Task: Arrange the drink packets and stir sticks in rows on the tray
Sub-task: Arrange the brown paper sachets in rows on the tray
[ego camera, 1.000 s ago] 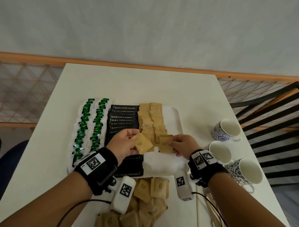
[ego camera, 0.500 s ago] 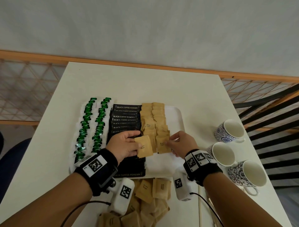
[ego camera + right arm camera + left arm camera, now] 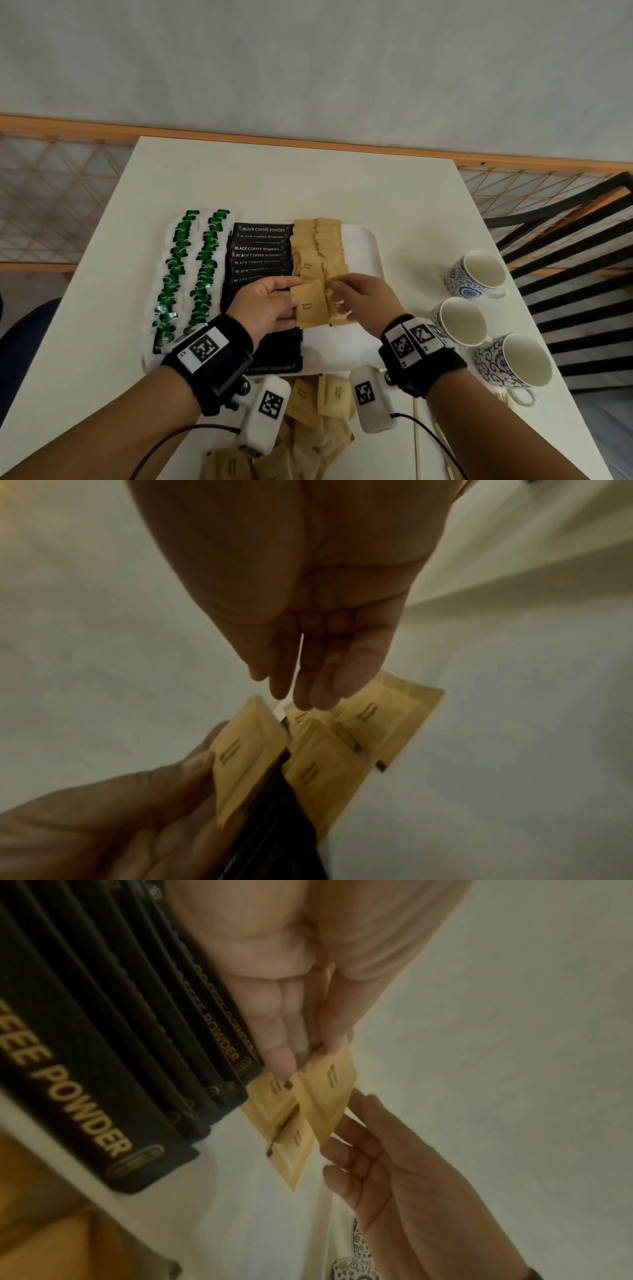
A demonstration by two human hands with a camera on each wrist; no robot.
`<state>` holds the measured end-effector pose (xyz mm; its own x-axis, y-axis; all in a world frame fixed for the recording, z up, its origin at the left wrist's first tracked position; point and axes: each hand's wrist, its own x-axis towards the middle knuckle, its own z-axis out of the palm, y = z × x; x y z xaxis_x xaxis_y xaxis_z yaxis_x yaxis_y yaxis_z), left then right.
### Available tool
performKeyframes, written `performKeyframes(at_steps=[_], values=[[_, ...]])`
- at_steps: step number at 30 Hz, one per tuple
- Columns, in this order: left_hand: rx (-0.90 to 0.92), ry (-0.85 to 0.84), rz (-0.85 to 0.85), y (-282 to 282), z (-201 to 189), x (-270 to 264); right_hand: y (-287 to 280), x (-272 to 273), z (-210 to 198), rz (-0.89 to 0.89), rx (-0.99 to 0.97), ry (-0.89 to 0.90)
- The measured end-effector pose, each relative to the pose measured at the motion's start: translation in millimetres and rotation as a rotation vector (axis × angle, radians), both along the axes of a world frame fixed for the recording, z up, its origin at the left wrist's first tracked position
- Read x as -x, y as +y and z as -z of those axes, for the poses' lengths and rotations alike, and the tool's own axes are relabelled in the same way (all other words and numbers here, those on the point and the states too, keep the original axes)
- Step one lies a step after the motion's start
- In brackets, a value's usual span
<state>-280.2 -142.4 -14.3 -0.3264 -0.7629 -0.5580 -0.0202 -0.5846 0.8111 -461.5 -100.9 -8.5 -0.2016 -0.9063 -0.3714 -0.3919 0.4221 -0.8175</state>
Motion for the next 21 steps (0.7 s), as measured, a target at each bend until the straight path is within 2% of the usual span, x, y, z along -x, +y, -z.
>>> performKeyframes(at_steps=[4,6,9,12,17,21], values=[[0.006,0.036,0.010,3.5,-1.9,3.1,1.8,-7.5,-3.9,-0.048,-0.031,-0.053],[0.051,0.000,-0.002,3.4,-3.3,3.2,3.8,-4.1,-4.7,-0.048,-0.054,-0.061],[0.171,-0.138,-0.028,-1.6,-1.3,-1.5,7.6,2.7,0.5,-0.083,-0.123,0.027],[0.274,-0.304,0.024,-9.2,2.3,-7.5,8.7,2.1,9.7,-0.127,-0.166,0.100],[0.428,-0.576,0.238,-12.6,0.8,-6.3,-1.7,-11.3,18.0,-0.115,-0.127,0.288],[0.517,-0.840,0.537,-8.3,-4.5,3.9,-7.2,-17.0,18.9,-0.138,-0.125,0.412]])
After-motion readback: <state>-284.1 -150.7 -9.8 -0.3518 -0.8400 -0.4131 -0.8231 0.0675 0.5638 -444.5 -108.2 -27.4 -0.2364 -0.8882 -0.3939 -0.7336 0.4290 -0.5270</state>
